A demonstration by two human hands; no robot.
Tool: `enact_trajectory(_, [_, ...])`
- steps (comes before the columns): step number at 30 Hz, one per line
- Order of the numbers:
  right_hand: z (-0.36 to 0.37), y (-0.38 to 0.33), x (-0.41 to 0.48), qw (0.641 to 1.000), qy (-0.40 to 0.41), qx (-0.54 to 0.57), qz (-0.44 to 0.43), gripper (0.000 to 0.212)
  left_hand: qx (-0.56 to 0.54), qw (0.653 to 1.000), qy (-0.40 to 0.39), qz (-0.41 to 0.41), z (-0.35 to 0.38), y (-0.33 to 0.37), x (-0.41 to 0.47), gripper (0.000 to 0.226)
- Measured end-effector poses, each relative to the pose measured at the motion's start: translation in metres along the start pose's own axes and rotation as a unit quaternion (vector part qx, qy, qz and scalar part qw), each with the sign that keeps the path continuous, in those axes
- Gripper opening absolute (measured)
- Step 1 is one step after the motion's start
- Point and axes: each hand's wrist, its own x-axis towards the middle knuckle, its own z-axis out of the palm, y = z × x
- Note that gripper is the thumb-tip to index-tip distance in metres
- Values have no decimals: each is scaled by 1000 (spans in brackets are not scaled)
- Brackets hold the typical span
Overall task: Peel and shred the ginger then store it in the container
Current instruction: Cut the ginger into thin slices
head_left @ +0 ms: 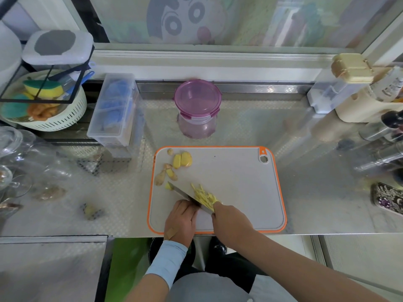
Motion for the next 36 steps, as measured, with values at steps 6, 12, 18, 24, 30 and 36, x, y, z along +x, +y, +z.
enact_trajectory(6, [3, 18, -19, 1000, 10, -3, 2, 10, -1, 1000, 11, 3, 2, 0, 0, 21])
enact_trajectory(12, [8, 13, -9, 1000, -6, -18, 10, 15, 7, 1000, 1, 3, 1, 2, 1, 23])
enact_trajectory(18, [1, 3, 1, 1000, 0, -10, -7, 12, 10, 1000, 2, 2, -1, 5, 0, 26])
enact_trajectory(24, [4, 15, -12, 1000, 15, 10, -4, 8, 23, 1000, 12, 8, 1, 2, 2, 24])
enact_trajectory(30, [8, 12, -7, 1000, 0, 2, 6, 11, 21, 1000, 3, 5, 2, 1, 1, 25])
enact_trajectory(36, [4, -1, 7, 1000, -9, -1, 4, 9, 16, 1000, -12, -6, 2, 2, 1, 24])
